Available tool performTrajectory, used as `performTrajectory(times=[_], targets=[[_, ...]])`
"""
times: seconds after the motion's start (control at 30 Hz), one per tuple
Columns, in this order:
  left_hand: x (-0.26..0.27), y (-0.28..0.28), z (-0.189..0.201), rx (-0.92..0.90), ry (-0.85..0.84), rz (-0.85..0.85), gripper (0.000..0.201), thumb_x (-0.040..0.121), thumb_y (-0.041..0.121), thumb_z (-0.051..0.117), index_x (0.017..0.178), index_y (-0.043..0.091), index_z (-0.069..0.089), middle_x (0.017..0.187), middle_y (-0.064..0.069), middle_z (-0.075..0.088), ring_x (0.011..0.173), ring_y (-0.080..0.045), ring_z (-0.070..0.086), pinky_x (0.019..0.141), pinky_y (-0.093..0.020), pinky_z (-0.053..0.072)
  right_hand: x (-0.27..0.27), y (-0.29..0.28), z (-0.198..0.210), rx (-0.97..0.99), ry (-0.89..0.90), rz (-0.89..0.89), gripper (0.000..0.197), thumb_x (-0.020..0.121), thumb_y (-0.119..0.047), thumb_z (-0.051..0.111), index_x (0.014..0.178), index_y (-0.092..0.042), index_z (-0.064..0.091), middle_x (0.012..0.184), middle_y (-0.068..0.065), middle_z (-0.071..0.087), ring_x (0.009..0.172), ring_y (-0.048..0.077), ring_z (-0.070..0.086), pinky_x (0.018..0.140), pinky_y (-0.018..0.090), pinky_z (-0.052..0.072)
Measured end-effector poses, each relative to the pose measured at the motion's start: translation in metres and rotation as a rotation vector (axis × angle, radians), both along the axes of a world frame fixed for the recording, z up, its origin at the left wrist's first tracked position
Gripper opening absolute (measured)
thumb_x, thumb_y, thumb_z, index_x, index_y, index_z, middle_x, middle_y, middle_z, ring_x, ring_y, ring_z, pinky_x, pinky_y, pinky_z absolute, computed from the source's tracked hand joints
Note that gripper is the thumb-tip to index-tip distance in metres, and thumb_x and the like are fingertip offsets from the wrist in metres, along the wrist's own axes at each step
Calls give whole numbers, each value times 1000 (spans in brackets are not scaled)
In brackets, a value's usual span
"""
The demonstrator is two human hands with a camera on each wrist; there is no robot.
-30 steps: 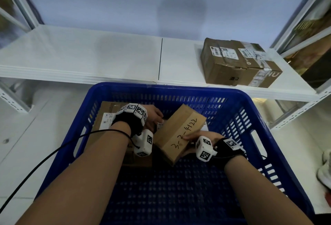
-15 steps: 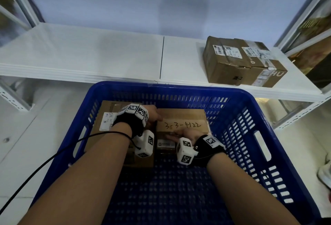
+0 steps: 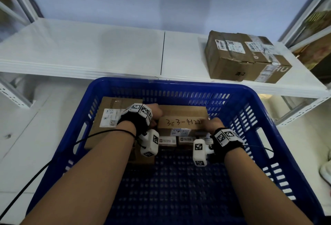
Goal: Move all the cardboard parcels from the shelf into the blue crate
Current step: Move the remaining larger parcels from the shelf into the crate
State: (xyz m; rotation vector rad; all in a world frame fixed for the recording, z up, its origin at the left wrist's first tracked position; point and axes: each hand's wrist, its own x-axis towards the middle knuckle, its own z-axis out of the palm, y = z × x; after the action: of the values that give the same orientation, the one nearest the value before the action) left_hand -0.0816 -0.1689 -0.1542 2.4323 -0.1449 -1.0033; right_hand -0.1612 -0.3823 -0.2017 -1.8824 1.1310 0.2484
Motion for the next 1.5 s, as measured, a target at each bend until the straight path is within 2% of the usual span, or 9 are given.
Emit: performTrajectory(times=[0.17,0.33,0.47,0.6,0.7,0.83,1.1,1.3,1.5], targets=[[6,-4,11,-41,-57,96,22,98,9,44,90,-4,58,99,-18,66,86,-31,67,91,-47,58,-3,2,-6,19,-105,-51,23,85,-12,64,107,-4,60,110,19,67,100,37,67,89,49,57],[13,4,44,51,-129,56,33,98,14,45,122,-5,57,118,-24,66,108,-37,66,98,-46,53,9,5,-12,152,-139,-12,8,82,-6,63,87,-5,70,99,21,72,87,37,71,80,51,60],[13,7,51,214,-204,-84,34,99,16,45,123,-1,60,121,-17,65,115,-33,62,95,-34,48,6,30,-8,232,-173,-54,18,85,-2,67,102,-3,66,100,20,69,75,34,70,70,50,62],[9,4,40,249,-183,-172,31,99,18,47,121,-2,59,107,-10,60,88,-22,60,78,-29,50,6,48,-20,-7,-93,35,21,80,-18,71,96,-4,71,99,16,73,91,32,70,84,43,60],[6,-3,33,249,-174,-159,38,99,19,48,132,3,54,130,-14,60,115,-30,60,98,-37,48,6,49,-21,-38,-84,84,25,84,-22,68,102,-5,72,103,14,73,96,32,69,89,41,57],[7,-11,34,229,-205,-167,41,100,22,45,136,4,52,136,-15,57,123,-31,56,101,-36,45,5,38,-16,37,-79,118,23,90,-22,63,102,-2,69,99,14,73,74,26,70,68,35,60],[25,-28,57,24,-320,-65,36,95,25,53,120,2,66,122,-17,66,108,-31,63,91,-35,48,30,13,70,-325,-201,20,50,90,-31,55,131,-6,44,135,24,50,125,40,50,107,47,41],[41,-33,77,-134,-473,158,28,91,17,55,109,6,74,113,-12,72,101,-27,66,85,-29,53,59,-16,144,-707,-319,-11,78,89,-48,53,148,-5,25,147,29,30,136,45,31,111,56,28],[54,-24,77,-237,-493,271,28,88,19,55,101,7,76,102,-14,75,99,-33,70,88,-39,59,97,-56,169,-768,-72,141,91,80,-73,36,154,-23,21,159,29,7,145,52,6,116,64,6]])
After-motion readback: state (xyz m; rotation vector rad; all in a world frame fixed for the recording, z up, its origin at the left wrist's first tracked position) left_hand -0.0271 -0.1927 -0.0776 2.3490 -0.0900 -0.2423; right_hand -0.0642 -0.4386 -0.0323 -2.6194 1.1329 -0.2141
